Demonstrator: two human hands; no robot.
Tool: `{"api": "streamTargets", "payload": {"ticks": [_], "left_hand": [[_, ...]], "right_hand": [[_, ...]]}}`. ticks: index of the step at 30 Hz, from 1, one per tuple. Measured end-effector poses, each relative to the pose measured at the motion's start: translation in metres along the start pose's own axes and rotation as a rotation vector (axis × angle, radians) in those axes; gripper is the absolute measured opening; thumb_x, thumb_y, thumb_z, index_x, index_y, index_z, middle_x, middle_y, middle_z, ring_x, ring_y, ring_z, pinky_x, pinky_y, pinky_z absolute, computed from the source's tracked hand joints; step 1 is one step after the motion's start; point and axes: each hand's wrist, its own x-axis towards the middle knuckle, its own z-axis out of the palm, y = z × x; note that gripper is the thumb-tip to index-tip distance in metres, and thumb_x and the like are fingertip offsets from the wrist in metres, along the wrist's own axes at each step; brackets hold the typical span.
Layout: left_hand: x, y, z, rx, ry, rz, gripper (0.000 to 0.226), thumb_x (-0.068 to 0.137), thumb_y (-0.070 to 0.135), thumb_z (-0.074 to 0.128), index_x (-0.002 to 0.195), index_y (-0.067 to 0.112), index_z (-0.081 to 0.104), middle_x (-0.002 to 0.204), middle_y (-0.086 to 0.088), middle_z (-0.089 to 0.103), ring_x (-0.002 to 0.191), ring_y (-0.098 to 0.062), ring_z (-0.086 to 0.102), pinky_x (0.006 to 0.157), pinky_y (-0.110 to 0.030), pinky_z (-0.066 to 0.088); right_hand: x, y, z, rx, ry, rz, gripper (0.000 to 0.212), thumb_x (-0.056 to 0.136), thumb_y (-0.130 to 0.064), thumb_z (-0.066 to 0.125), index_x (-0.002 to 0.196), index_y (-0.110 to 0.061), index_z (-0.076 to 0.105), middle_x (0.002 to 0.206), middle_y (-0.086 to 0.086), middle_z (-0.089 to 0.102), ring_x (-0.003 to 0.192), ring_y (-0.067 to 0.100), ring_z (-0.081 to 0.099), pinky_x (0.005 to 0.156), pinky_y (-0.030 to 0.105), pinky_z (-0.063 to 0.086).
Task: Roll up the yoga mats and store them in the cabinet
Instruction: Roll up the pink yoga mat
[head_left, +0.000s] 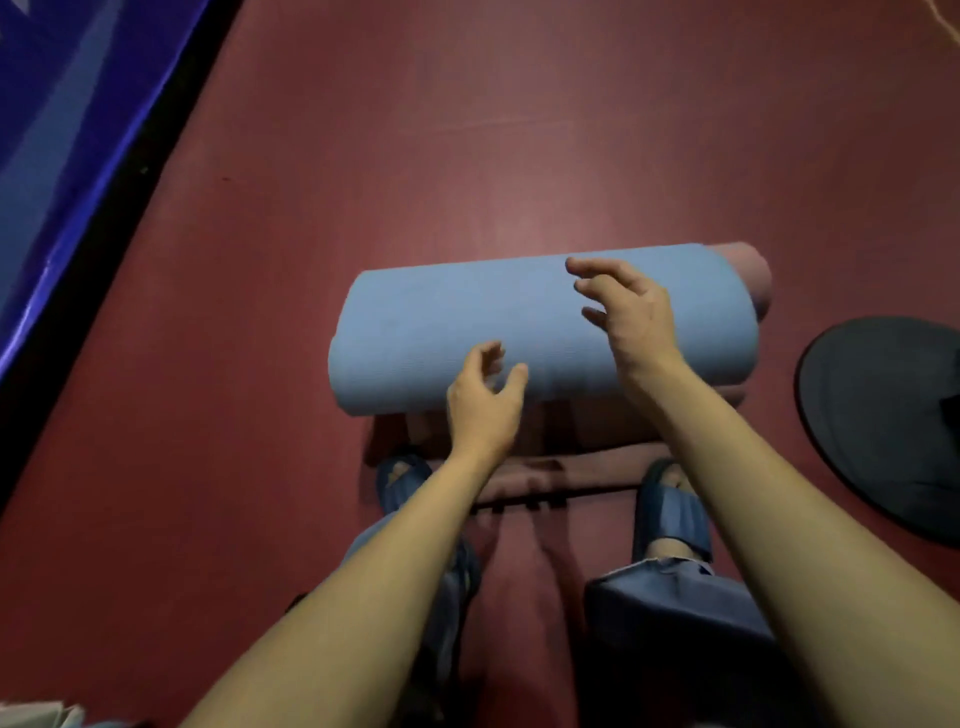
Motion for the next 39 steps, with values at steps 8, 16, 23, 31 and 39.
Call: {"api": "streamTargets", "payload": {"ticks": [8, 16, 23, 31, 39], "left_hand": [[-0.034, -0.129, -0.006, 1.181, -0.541, -0.129, 0.047, 0.091, 0.037, 0.059, 0.132, 0.016, 0.052, 0.135, -0.009, 0.061, 0.126, -0.031, 0.055, 0.102, -0.038, 0.045], [0.046, -0.11, 0.058, 0.589, -0.27, -0.296, 0.084, 0.073, 0.06, 0.081, 0.132, 0.004, 0.059, 0.137, -0.018, 0.063, 0.127, -0.035, 0.058, 0.1, -0.037, 0.05], [0.091, -0.091, 0.077, 0.413, -0.243, 0.014, 0.087, 0.075, 0.057, 0.075, 0.147, 0.016, 0.048, 0.148, -0.008, 0.053, 0.14, -0.026, 0.047, 0.114, -0.034, 0.039], [0.024, -0.203, 0.07, 1.482, -0.807, 0.077, 0.102, 0.081, 0.049, 0.078, 0.159, 0.017, 0.02, 0.15, -0.009, 0.044, 0.138, -0.03, 0.042, 0.114, -0.042, 0.03], [0.04, -0.131, 0.053, 1.555, -0.949, 0.453, 0.029, 0.096, 0.016, 0.056, 0.124, 0.015, 0.065, 0.129, -0.008, 0.057, 0.123, -0.032, 0.051, 0.1, -0.038, 0.036]], "right_hand": [[-0.026, 0.087, -0.066, -0.444, 0.029, 0.327, 0.013, 0.073, -0.031, 0.067, 0.069, -0.026, 0.078, 0.082, -0.004, 0.075, 0.088, 0.016, 0.064, 0.073, 0.029, 0.045], [-0.007, 0.118, -0.078, -0.737, -0.112, 0.407, 0.038, 0.092, -0.023, 0.067, 0.128, -0.013, 0.067, 0.131, 0.005, 0.067, 0.125, 0.024, 0.058, 0.102, 0.029, 0.041], [0.006, 0.117, -0.069, -0.704, -0.029, 0.315, 0.041, 0.092, -0.02, 0.065, 0.132, -0.012, 0.062, 0.127, 0.005, 0.066, 0.122, 0.023, 0.059, 0.102, 0.027, 0.041], [-0.006, 0.14, -0.094, -0.835, -0.199, 0.425, 0.043, 0.092, -0.025, 0.062, 0.134, -0.015, 0.055, 0.122, 0.001, 0.063, 0.106, 0.022, 0.062, 0.091, 0.03, 0.047], [-0.023, 0.152, -0.12, -1.324, -0.318, 0.296, 0.1, 0.078, -0.017, 0.063, 0.159, -0.037, 0.009, 0.165, -0.004, 0.026, 0.142, 0.03, 0.041, 0.109, 0.044, 0.041]]}}
